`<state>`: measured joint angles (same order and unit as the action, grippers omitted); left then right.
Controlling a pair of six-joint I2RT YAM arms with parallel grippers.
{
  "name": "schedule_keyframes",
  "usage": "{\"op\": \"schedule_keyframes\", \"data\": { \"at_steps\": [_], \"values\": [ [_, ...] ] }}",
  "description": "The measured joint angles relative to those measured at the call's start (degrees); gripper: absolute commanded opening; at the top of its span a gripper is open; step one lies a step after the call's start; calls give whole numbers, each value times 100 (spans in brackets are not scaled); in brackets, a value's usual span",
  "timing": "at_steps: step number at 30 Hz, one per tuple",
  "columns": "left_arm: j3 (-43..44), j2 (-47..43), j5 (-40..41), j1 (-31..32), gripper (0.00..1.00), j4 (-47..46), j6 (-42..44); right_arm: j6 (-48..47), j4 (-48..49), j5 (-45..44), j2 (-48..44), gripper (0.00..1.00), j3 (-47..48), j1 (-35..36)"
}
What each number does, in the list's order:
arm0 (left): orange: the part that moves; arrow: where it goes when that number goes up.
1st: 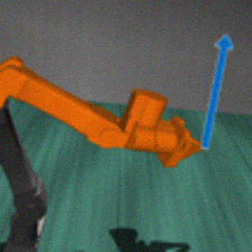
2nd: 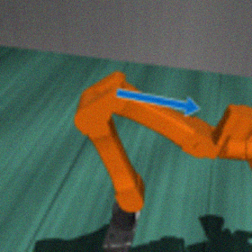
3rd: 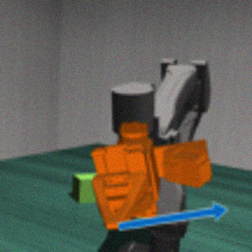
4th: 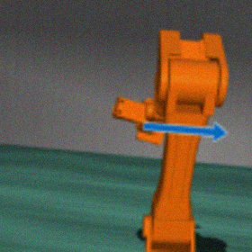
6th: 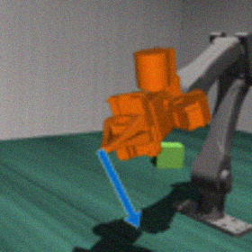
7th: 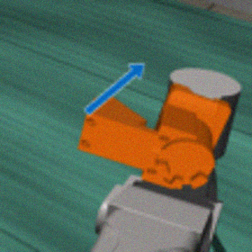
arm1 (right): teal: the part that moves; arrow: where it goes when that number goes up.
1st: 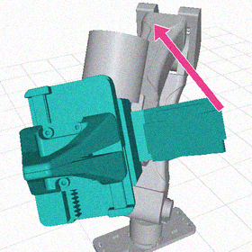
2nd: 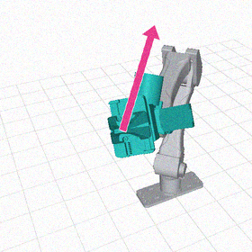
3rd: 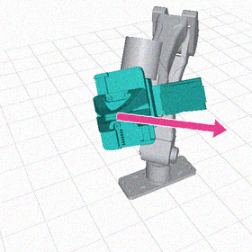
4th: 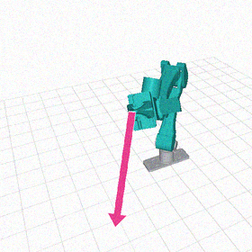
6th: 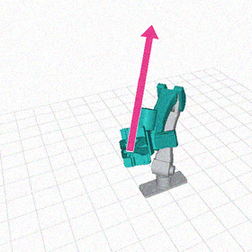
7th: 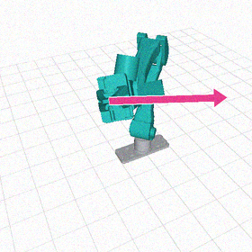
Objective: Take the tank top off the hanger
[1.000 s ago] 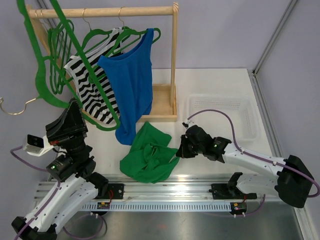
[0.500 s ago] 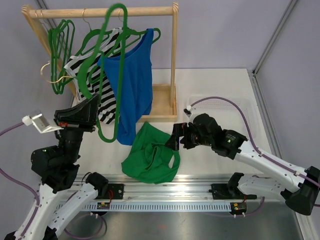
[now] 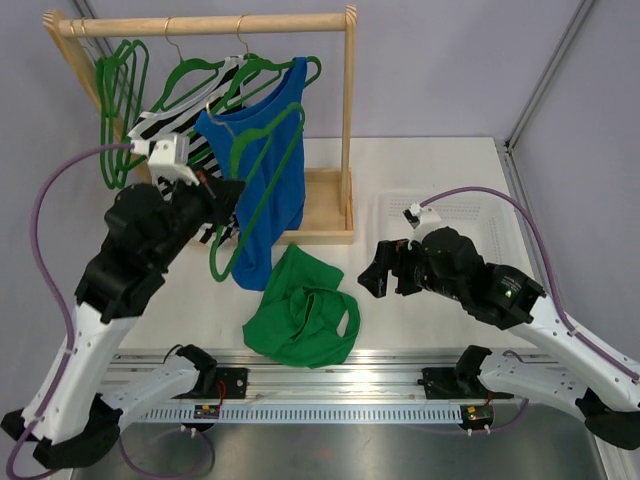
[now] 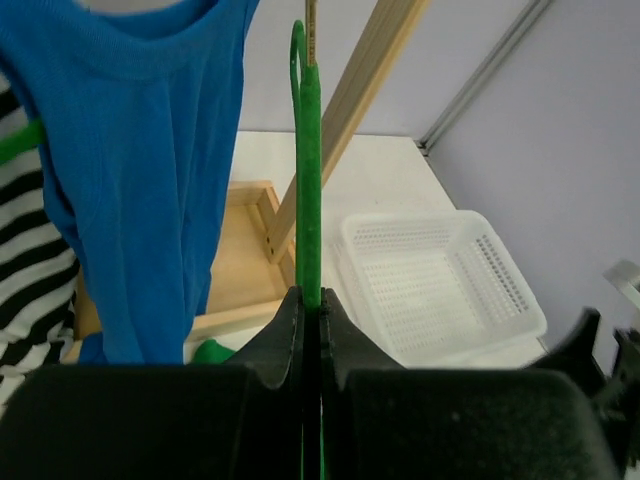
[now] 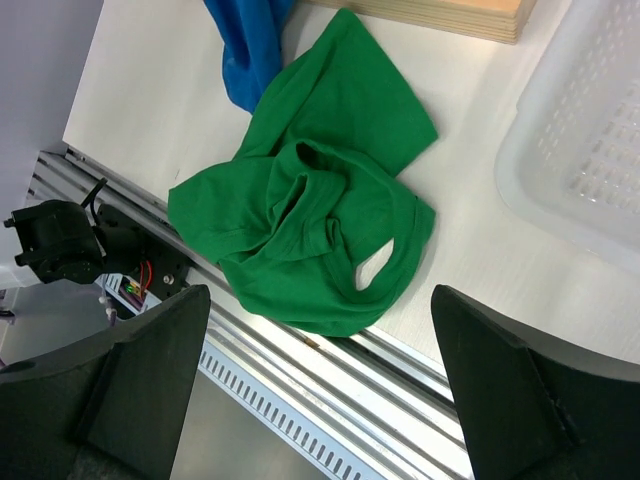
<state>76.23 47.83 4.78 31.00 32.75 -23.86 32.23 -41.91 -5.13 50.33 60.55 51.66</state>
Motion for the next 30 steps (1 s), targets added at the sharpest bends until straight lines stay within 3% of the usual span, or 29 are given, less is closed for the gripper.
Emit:
{"op": "schedule_keyframes", "data": {
  "at_steps": [7,12,22,25,30],
  "values": [
    [2020,2094,863,496,0,1010,610,-2,-177,-94,-286,100,-33,0],
    [3281,3077,1373,837,0,1554,1016,-33,-286,-151,-317,99,-81,0],
    [5477,4363,1897,935,0,1687,1545,-98,-396,-195,-459,99,-140,0],
    [6024,4833,2026,935,0,1572,1709,-98,-442,-192,-546,100,-144,0],
    [6074,5329,2188,933,0,1237,1963,-96,-450,-181,-726,99,-192,0]
  ]
}}
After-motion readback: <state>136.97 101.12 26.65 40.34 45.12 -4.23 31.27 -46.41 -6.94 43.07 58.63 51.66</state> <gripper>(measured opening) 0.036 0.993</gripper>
